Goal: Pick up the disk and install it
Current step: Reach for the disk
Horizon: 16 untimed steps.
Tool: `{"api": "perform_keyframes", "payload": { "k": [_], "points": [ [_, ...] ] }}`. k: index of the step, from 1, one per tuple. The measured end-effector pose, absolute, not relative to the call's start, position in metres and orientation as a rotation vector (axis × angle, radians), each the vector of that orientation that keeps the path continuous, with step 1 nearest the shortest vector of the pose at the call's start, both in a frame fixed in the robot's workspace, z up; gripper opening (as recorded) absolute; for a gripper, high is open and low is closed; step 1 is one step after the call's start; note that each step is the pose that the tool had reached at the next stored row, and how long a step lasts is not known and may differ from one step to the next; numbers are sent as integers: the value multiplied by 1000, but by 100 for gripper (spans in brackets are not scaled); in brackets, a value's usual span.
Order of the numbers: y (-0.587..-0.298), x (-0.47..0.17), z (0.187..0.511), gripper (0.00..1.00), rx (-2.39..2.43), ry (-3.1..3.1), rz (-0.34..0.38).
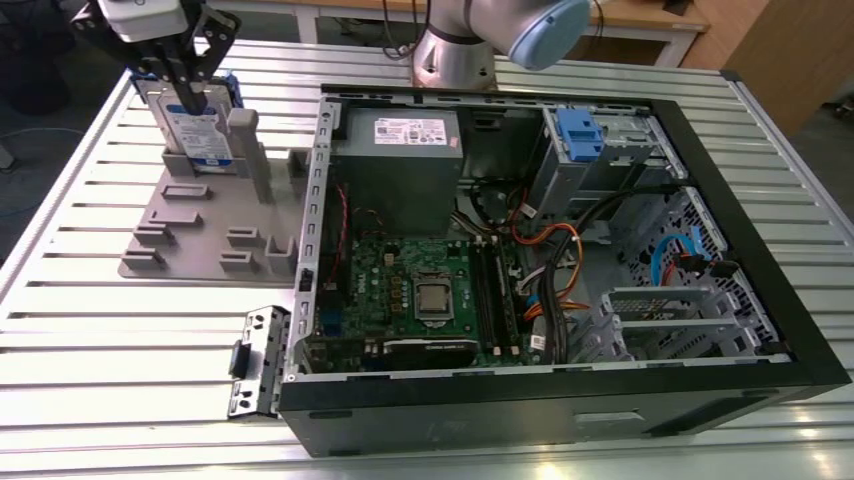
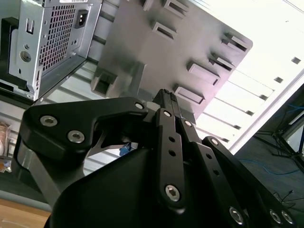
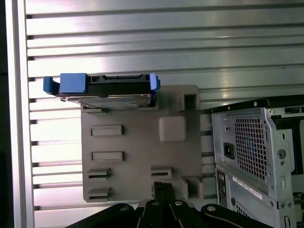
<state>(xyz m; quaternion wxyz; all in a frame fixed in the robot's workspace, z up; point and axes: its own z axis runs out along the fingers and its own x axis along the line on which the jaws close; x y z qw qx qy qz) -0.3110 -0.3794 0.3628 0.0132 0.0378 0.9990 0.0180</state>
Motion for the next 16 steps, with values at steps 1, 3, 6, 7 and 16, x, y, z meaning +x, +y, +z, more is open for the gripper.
{"api": "perform_keyframes", "payload": {
  "k": [1,3,6,7,16],
  "points": [
    [-379,-312,363,10,118,3112,56],
    [-379,-315,362,10,118,3112,56],
    [-379,-318,362,10,118,3112,56],
    [-379,-320,362,10,118,3112,56],
    [-378,-330,359,10,118,3112,55]
  ]
}}
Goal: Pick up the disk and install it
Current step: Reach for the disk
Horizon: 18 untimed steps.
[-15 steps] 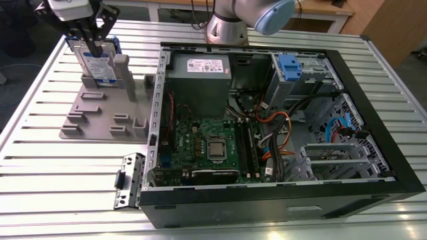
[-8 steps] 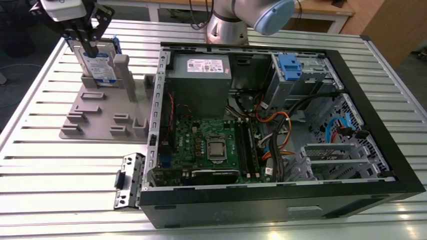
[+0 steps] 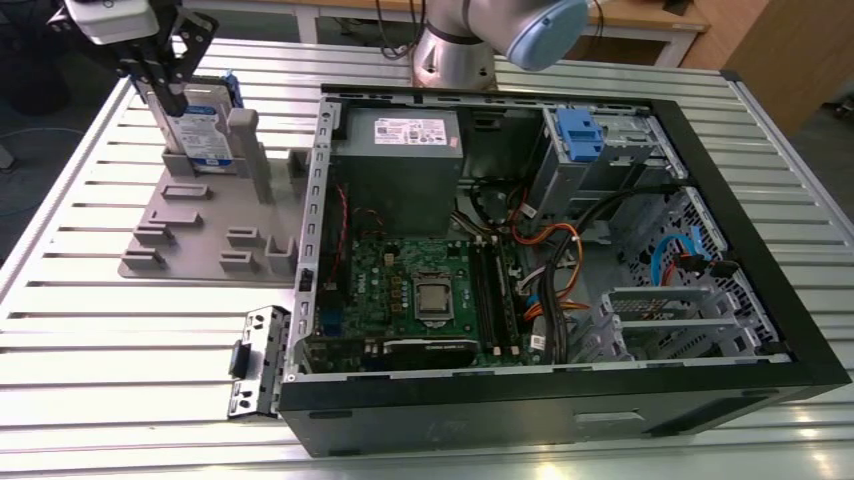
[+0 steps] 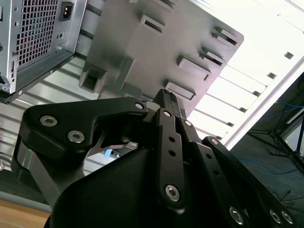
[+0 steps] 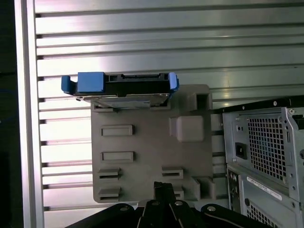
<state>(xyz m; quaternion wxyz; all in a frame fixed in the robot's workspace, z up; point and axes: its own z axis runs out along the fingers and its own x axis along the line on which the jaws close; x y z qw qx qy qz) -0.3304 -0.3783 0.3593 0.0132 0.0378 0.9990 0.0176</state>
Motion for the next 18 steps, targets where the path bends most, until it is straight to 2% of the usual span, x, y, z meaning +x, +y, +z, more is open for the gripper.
{"api": "perform_keyframes", "payload": {
  "k": [18],
  "points": [
    [-372,-352,355,10,118,3113,53]
  ]
}}
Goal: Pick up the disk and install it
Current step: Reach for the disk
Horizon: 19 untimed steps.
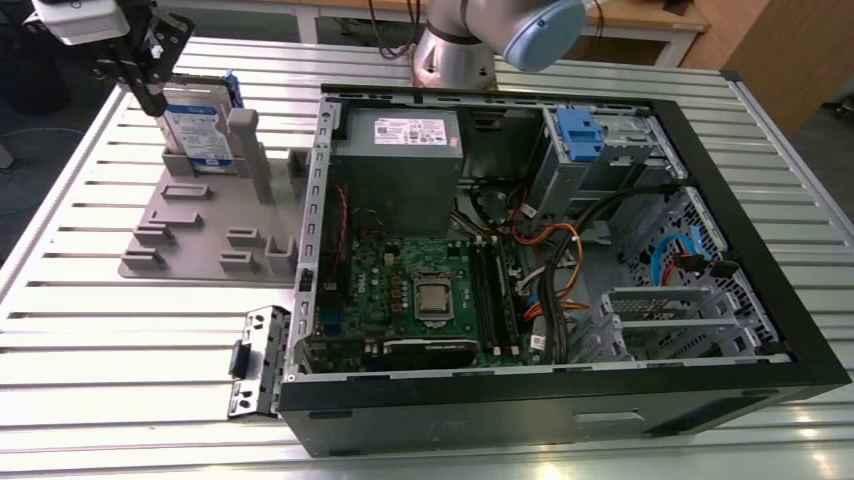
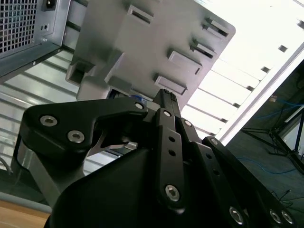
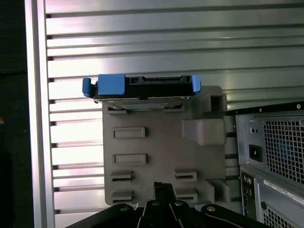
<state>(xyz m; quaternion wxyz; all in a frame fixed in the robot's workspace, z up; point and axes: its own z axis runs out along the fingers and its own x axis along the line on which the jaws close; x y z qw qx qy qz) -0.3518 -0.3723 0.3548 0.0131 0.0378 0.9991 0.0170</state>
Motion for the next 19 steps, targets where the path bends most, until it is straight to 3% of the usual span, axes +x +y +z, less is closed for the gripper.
{"api": "perform_keyframes", "payload": {
  "k": [10,19],
  "points": [
    [-337,-353,345,10,118,3112,43],
    [-330,-355,340,10,118,3112,42]
  ]
}}
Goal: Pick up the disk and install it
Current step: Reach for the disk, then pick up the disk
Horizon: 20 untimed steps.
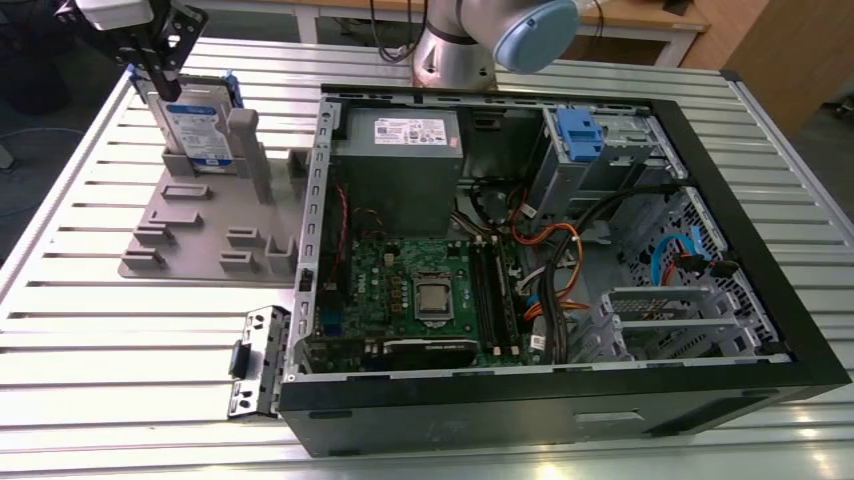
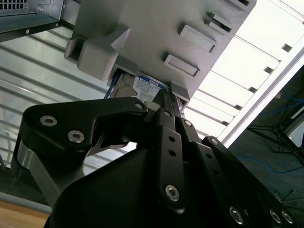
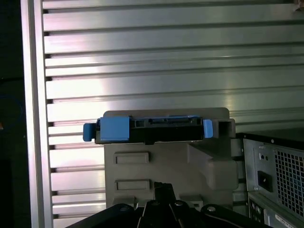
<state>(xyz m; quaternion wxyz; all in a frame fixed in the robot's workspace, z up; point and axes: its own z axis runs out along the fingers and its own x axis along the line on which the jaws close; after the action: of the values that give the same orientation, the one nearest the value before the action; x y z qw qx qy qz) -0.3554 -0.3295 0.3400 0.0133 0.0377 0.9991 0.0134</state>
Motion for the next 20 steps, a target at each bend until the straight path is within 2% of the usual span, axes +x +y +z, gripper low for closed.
{"api": "perform_keyframes", "payload": {
  "k": [20],
  "points": [
    [-330,-355,340,10,74,3114,42]
  ]
}}
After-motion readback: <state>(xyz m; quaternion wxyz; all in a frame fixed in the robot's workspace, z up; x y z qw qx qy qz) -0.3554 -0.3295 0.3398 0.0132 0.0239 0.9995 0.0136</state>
